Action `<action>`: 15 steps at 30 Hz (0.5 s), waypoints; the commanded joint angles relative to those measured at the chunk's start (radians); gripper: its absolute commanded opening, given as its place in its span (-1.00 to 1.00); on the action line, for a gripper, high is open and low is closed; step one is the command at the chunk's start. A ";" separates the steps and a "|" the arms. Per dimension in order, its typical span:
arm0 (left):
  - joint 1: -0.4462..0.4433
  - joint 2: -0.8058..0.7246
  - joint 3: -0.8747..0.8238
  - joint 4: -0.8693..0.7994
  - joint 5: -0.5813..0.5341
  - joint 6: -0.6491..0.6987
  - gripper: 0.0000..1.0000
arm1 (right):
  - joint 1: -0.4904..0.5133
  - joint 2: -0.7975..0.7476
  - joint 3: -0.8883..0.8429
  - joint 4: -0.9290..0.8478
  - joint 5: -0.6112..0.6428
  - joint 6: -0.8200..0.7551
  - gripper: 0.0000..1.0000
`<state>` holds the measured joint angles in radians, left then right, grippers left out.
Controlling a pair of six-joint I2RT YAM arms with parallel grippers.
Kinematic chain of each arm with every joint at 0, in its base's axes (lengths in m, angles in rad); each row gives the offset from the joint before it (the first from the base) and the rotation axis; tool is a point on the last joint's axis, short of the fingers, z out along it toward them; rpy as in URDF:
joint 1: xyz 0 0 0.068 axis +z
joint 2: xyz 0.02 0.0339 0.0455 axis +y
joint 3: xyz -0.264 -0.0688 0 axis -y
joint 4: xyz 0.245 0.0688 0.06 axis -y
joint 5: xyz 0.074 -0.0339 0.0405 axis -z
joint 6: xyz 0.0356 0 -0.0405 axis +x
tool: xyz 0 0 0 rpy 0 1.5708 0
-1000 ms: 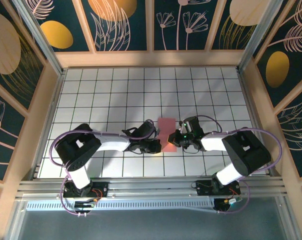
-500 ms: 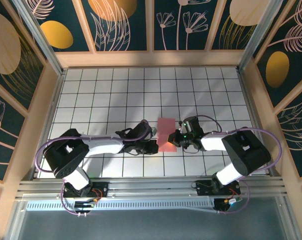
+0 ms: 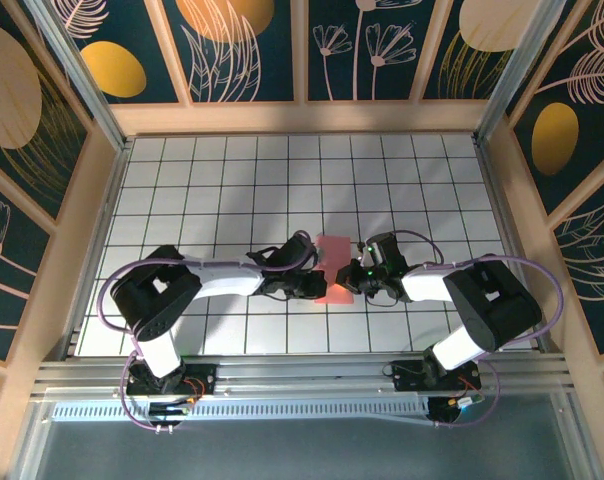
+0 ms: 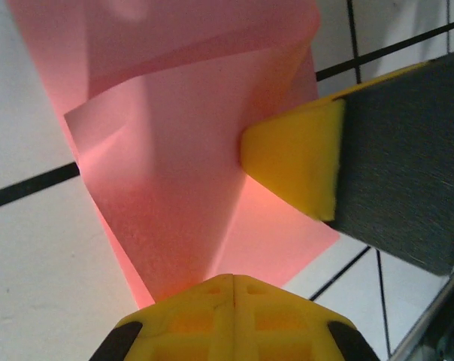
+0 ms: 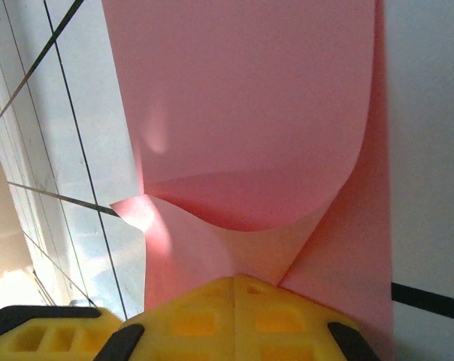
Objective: Fold a paper plane with a square sheet of paper (fold left side to right side)
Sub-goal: Fold the triangle a second time at the center of the table.
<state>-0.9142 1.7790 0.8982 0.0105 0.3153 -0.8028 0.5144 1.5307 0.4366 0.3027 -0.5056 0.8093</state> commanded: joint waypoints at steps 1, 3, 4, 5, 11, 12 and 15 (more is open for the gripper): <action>0.010 0.031 0.014 -0.036 -0.013 0.023 -1.00 | 0.007 0.025 -0.016 -0.100 0.053 -0.033 -1.00; 0.009 0.035 0.010 -0.040 -0.023 0.024 -1.00 | 0.007 0.025 -0.018 -0.098 0.053 -0.032 -1.00; 0.009 0.035 0.010 -0.043 -0.028 0.025 -1.00 | 0.007 0.025 -0.018 -0.097 0.052 -0.032 -1.00; 0.009 0.037 0.011 -0.047 -0.032 0.026 -1.00 | 0.007 0.026 -0.018 -0.096 0.051 -0.032 -1.00; 0.009 0.044 0.009 -0.061 -0.042 0.022 -1.00 | 0.007 0.018 -0.015 -0.097 0.049 -0.032 -1.00; 0.009 0.044 0.010 -0.062 -0.043 0.022 -1.00 | 0.007 0.014 -0.013 -0.096 0.047 -0.033 -1.00; 0.009 0.049 0.004 -0.065 -0.041 0.019 -1.00 | 0.007 0.001 -0.003 -0.089 0.040 -0.036 -1.00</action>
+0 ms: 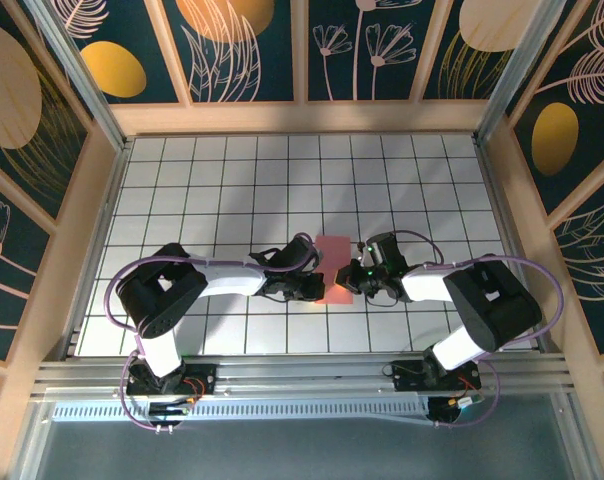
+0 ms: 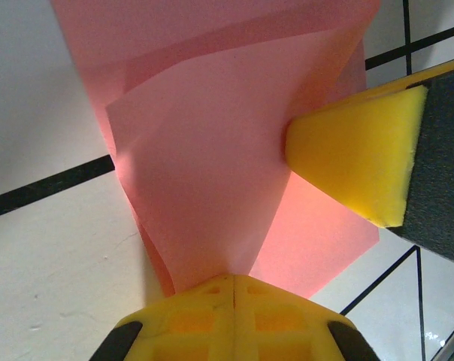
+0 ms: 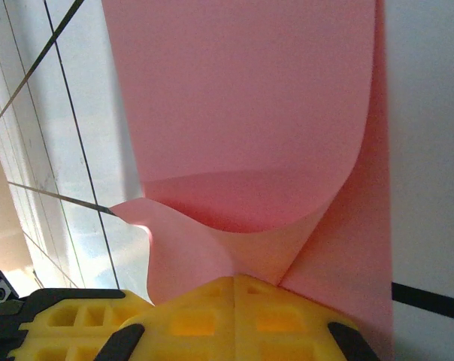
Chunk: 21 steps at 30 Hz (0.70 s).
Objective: Fold a paper plane with a square sheet of paper (fold left side to right side)
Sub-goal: Fold the triangle a second time at the center of the table.
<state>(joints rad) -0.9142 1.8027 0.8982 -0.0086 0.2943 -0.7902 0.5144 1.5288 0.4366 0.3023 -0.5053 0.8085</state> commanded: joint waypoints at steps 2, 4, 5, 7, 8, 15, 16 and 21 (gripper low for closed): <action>0.010 0.028 -0.001 -0.047 -0.020 0.006 -1.00 | 0.007 -0.013 0.009 -0.086 0.036 -0.034 -1.00; 0.009 0.029 -0.008 -0.047 -0.020 0.004 -1.00 | 0.009 -0.035 0.021 -0.088 0.036 -0.033 -1.00; 0.009 0.030 -0.011 -0.047 -0.020 0.003 -1.00 | 0.009 -0.045 0.027 -0.091 0.036 -0.035 -1.00; 0.009 0.029 -0.015 -0.047 -0.020 0.003 -1.00 | 0.010 -0.067 0.039 -0.104 0.039 -0.039 -1.00; 0.011 0.029 -0.019 -0.047 -0.020 0.003 -1.00 | 0.013 -0.078 0.043 -0.110 0.042 -0.040 -1.00; 0.010 0.039 -0.018 -0.043 -0.015 0.002 -1.00 | 0.063 -0.119 0.028 -0.092 0.062 -0.012 -1.00; 0.009 0.040 -0.019 -0.042 -0.014 0.002 -1.00 | 0.072 -0.116 0.022 -0.072 0.062 -0.003 -1.00; 0.010 0.042 -0.017 -0.043 -0.014 0.002 -1.00 | 0.101 -0.068 0.029 -0.011 0.060 0.021 -1.00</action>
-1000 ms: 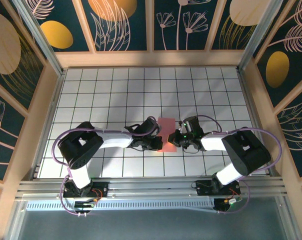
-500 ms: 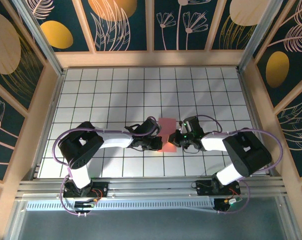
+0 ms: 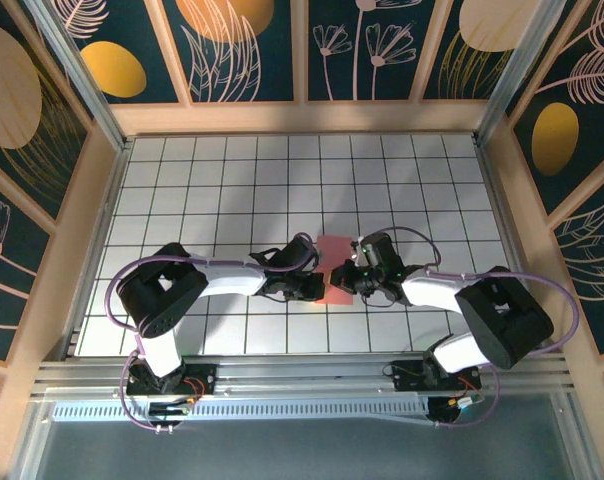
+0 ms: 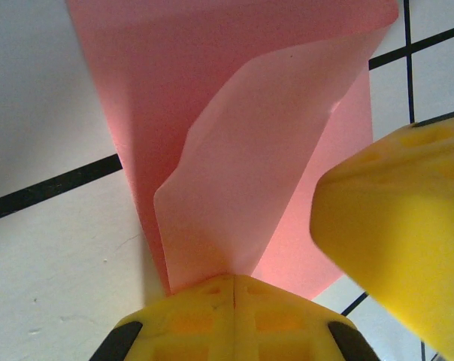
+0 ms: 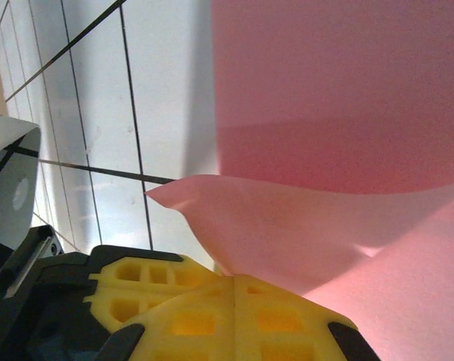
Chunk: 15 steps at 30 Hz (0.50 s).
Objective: Fold a paper plane with a square sheet of paper (fold left side to right side)
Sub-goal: Fold the triangle a second time at the center of the table.
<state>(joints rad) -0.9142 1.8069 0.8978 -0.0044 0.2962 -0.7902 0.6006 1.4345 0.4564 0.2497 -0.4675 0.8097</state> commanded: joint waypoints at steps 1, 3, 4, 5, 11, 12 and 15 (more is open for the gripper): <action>0.009 0.037 -0.017 -0.049 -0.017 0.002 -1.00 | 0.019 0.039 0.016 0.047 0.023 0.019 -1.00; 0.009 0.040 -0.015 -0.052 -0.017 0.003 -1.00 | 0.023 0.064 0.023 0.055 0.024 0.020 -1.00; 0.010 0.041 -0.014 -0.054 -0.017 0.002 -1.00 | 0.024 0.075 0.025 0.061 0.024 0.022 -1.00; 0.009 0.042 -0.012 -0.055 -0.017 0.003 -1.00 | 0.026 0.085 0.027 0.066 0.024 0.022 -1.00; 0.009 0.046 -0.011 -0.074 -0.024 -0.002 -1.00 | 0.022 0.119 0.033 0.048 0.049 -0.001 -1.00; 0.009 0.045 -0.014 -0.075 -0.026 -0.003 -1.00 | 0.021 0.122 0.036 0.034 0.057 -0.007 -1.00; 0.010 0.037 -0.022 -0.076 -0.031 -0.006 -1.00 | 0.010 0.130 0.035 0.015 0.069 -0.027 -1.00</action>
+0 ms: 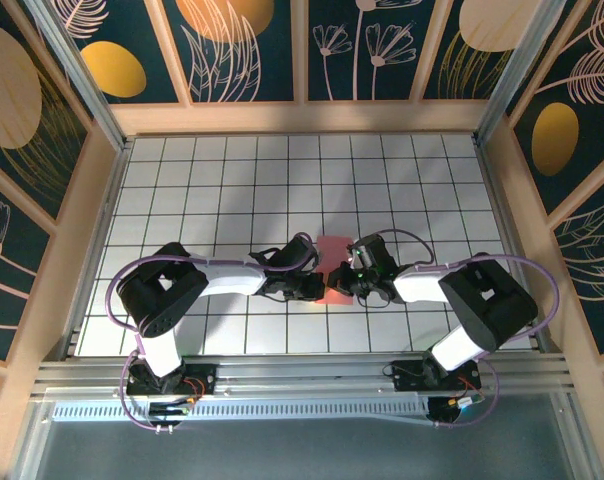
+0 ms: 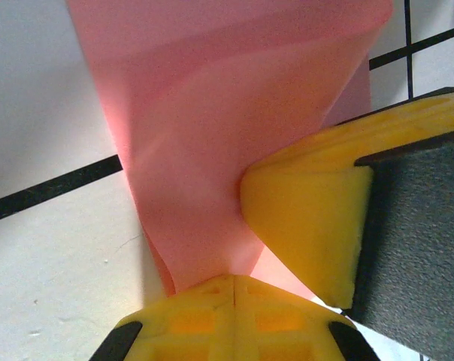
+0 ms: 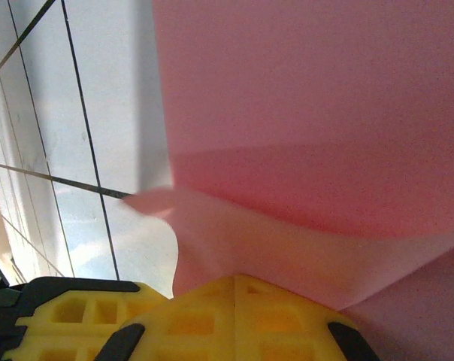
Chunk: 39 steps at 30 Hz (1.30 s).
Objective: Fold a paper plane with a square sheet of paper (fold left side to right side)
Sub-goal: Fold the triangle a second time at the center of the table.
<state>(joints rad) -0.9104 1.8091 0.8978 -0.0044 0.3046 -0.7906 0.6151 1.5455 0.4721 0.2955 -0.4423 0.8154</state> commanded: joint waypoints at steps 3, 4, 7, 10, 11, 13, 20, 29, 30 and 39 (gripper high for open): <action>0.006 0.032 -0.027 -0.080 -0.042 -0.008 -1.00 | -0.019 0.027 0.013 -0.039 0.048 -0.046 -1.00; 0.005 0.033 -0.029 -0.080 -0.042 -0.008 -1.00 | -0.025 0.028 0.014 -0.044 0.048 -0.053 -1.00; 0.005 0.032 -0.033 -0.080 -0.044 -0.009 -1.00 | -0.042 0.027 0.018 -0.058 0.053 -0.071 -1.00; 0.006 0.030 -0.039 -0.080 -0.045 -0.011 -1.00 | -0.063 0.020 0.019 -0.065 0.050 -0.088 -1.00; 0.005 0.030 -0.040 -0.080 -0.045 -0.011 -1.00 | -0.063 0.019 0.021 -0.069 0.047 -0.094 -1.00; 0.005 0.032 -0.043 -0.078 -0.044 -0.011 -1.00 | -0.106 0.019 0.026 -0.079 0.041 -0.110 -1.00; 0.006 0.030 -0.045 -0.074 -0.042 -0.012 -1.00 | -0.207 0.012 0.021 -0.106 0.024 -0.166 -1.00; 0.005 0.020 -0.051 -0.058 -0.033 -0.007 -1.00 | -0.328 0.017 0.042 -0.123 -0.018 -0.224 -1.00; 0.006 0.016 -0.051 -0.057 -0.034 -0.004 -1.00 | -0.333 0.007 0.050 -0.137 -0.017 -0.230 -1.00; 0.005 -0.004 -0.048 -0.049 -0.039 -0.001 -1.00 | -0.291 -0.157 0.064 -0.206 -0.027 -0.174 -1.00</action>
<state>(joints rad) -0.9104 1.8050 0.8803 0.0334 0.2943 -0.7910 0.2981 1.4498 0.5255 0.1253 -0.4850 0.6193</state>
